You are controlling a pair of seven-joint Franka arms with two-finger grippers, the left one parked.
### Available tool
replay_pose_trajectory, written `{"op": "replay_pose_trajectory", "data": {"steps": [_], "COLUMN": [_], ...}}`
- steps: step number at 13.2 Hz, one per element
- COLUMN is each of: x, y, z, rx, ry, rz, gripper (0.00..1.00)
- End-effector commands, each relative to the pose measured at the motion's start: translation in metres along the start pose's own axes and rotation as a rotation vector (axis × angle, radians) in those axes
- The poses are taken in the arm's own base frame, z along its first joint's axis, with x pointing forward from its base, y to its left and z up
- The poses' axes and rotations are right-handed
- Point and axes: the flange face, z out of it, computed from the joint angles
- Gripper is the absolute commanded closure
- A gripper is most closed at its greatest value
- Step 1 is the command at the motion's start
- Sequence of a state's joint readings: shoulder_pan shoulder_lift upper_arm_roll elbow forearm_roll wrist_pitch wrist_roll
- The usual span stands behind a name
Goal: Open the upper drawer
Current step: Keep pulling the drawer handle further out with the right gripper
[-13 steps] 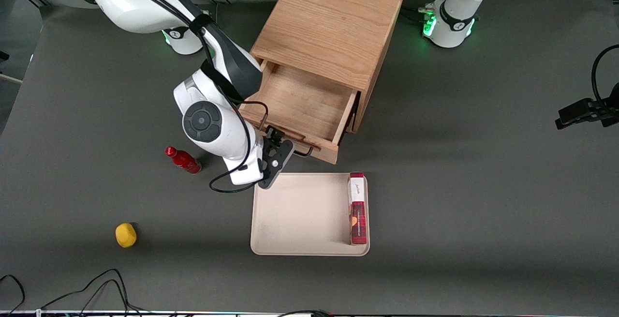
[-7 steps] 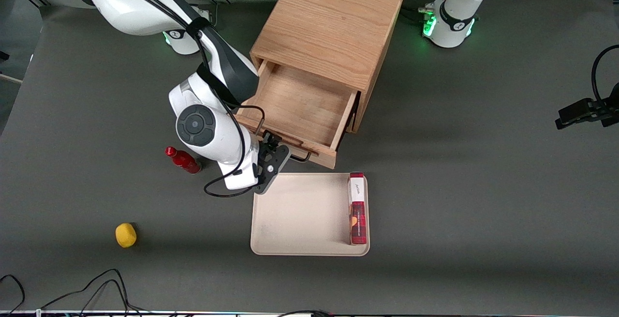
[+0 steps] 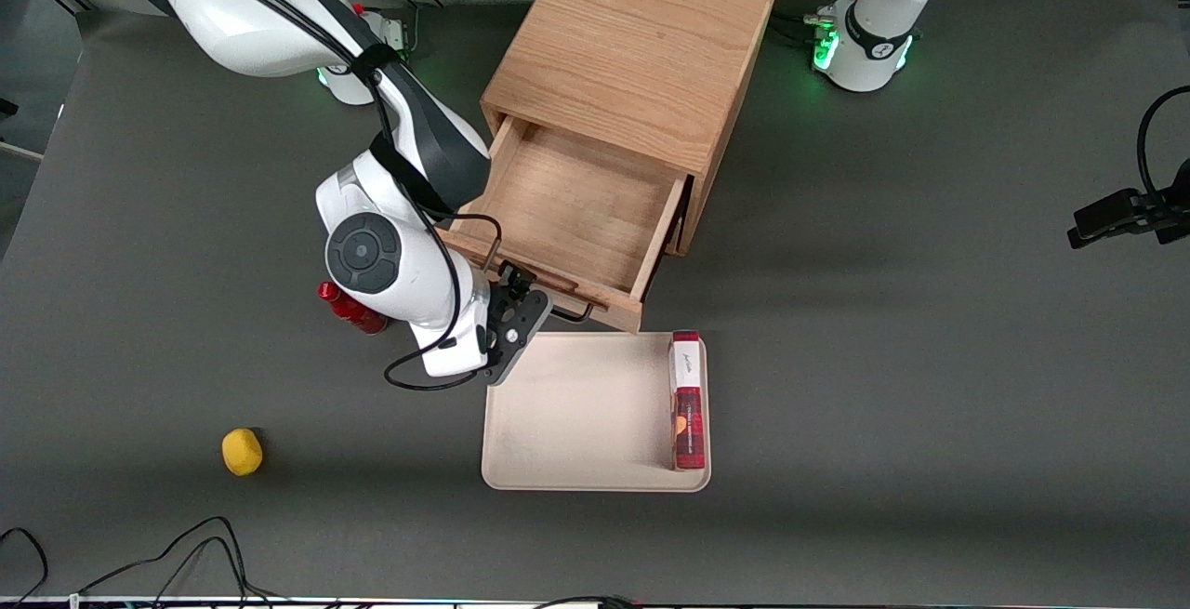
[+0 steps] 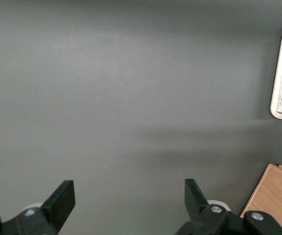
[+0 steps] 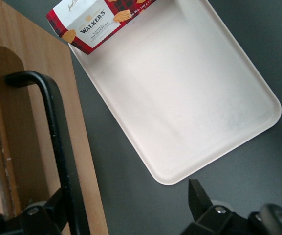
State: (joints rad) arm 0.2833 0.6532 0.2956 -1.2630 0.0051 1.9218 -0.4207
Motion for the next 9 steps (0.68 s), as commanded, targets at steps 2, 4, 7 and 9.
{"op": "replay_pose_trajectory", "data": {"steps": [2, 4, 7, 9], "x": [0.002, 0.002, -0.001, -0.002], "y": [0.02, 0.021, 0.029, 0.03], "z": [-0.006, -0.004, -0.006, -0.007], "rx": [-0.022, -0.022, -0.033, -0.034], "ry": [0.018, 0.017, 0.015, 0.017], "rz": [-0.011, -0.011, 0.001, 0.002], "gripper": [0.0, 0.0, 0.0, 0.0]}}
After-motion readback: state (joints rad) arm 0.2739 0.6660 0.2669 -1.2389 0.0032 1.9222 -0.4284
